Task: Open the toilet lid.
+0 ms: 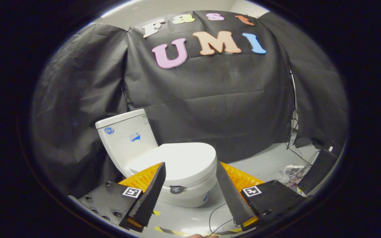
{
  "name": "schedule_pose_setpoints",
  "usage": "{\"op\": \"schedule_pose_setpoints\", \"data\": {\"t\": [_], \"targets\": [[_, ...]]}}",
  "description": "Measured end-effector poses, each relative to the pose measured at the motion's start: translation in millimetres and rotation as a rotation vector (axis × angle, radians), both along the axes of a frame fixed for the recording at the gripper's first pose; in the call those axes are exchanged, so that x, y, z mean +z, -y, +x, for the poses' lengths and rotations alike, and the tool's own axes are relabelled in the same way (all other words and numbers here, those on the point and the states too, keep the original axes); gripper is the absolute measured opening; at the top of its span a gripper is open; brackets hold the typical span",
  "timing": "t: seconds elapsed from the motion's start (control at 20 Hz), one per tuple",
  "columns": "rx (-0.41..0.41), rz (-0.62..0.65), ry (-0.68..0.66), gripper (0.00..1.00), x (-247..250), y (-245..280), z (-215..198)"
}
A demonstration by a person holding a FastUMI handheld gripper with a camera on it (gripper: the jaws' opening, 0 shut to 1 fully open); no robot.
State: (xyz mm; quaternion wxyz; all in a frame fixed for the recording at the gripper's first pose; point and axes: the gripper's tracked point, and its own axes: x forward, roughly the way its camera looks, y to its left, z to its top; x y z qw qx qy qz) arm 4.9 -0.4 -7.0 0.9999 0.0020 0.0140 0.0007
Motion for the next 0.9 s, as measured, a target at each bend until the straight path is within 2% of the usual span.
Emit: {"op": "schedule_pose_setpoints", "data": {"t": [0.3,0.4,0.7,0.9], "targets": [[0.004,0.002,-0.002,0.95,-1.5,-0.7,3.9],[0.032,0.018,-0.002,0.95,-4.3,-7.4,10.9],[0.1,0.076,-0.204,0.93,-56.3,-23.4,30.0],[0.092,0.106,-0.285,0.92,-78.1,-26.4,46.7]]}}
